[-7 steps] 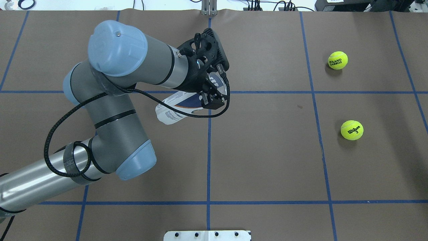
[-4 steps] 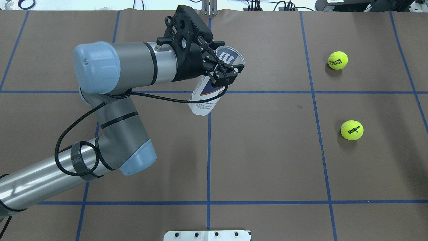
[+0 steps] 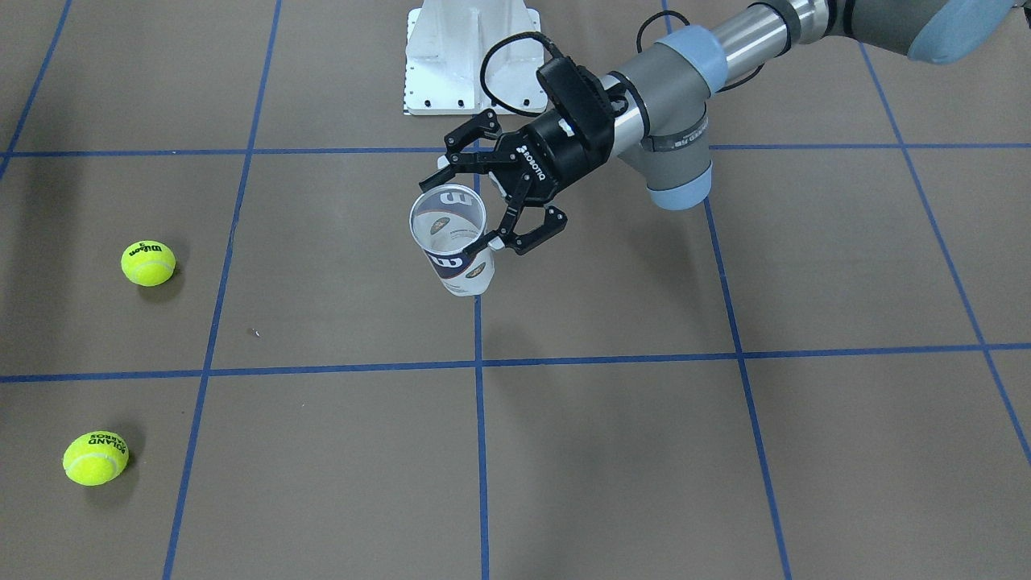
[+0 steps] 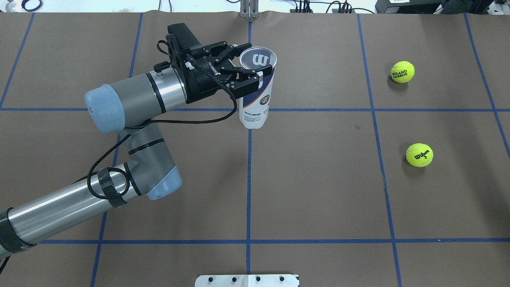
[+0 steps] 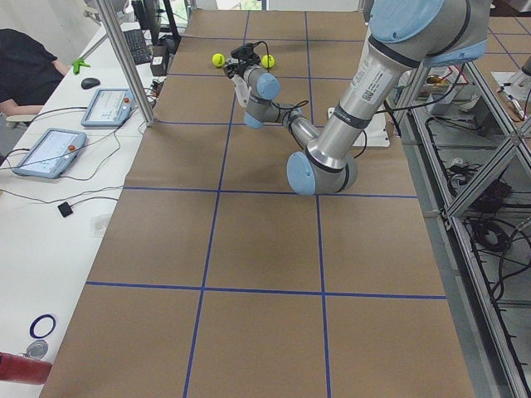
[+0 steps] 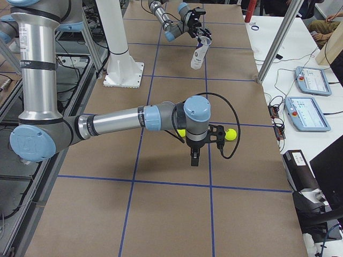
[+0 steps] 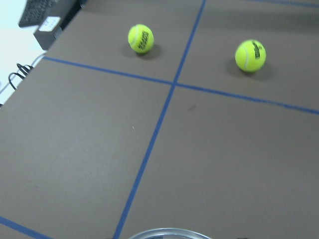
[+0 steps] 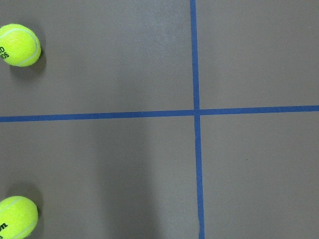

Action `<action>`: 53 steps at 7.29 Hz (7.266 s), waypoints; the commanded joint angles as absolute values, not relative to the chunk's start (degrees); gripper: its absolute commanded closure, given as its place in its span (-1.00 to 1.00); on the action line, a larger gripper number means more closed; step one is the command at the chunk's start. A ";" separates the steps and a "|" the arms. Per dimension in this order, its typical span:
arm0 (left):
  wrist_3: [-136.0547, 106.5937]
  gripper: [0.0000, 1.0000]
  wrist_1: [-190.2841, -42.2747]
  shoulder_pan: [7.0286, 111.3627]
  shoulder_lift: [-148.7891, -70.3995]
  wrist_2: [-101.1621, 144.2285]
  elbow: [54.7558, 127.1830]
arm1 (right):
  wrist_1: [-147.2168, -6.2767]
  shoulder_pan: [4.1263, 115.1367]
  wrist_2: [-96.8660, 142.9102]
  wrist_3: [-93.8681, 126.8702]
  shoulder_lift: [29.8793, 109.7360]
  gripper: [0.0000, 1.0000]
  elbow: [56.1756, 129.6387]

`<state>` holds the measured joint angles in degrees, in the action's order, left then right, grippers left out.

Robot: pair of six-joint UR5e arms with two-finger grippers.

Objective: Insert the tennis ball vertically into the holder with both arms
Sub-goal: 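Lift the can with the left gripper and tilt it upright, then lower the upright can onto the table with the left gripper, then open the left gripper and draw it back from the standing can, then reach the right gripper down to the nearer yellow tennis ball and grasp it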

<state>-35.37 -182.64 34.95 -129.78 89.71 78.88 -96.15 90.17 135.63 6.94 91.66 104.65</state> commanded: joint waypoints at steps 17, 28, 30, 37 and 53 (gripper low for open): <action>-31.38 -0.24 -198.37 29.18 -123.84 83.23 71.46 | -96.24 90.18 135.79 6.86 91.50 -0.98 104.41; -31.46 -0.98 -197.93 28.83 -124.28 83.32 71.19 | -96.15 90.18 135.70 6.77 91.49 -0.98 104.24; -31.46 -0.98 -197.84 28.92 -124.28 83.41 71.45 | -96.15 90.18 135.70 6.77 91.49 -0.98 104.33; -32.26 -0.98 -183.78 32.34 -109.37 91.31 93.94 | -96.24 90.18 135.79 6.86 91.49 -0.98 104.68; -31.73 -0.98 -180.00 32.43 -104.94 92.99 88.77 | -59.85 56.10 127.98 49.13 92.37 -0.99 102.39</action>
<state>-31.74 -180.00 32.43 -104.93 92.99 88.84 -59.92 58.85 129.46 48.97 92.47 102.51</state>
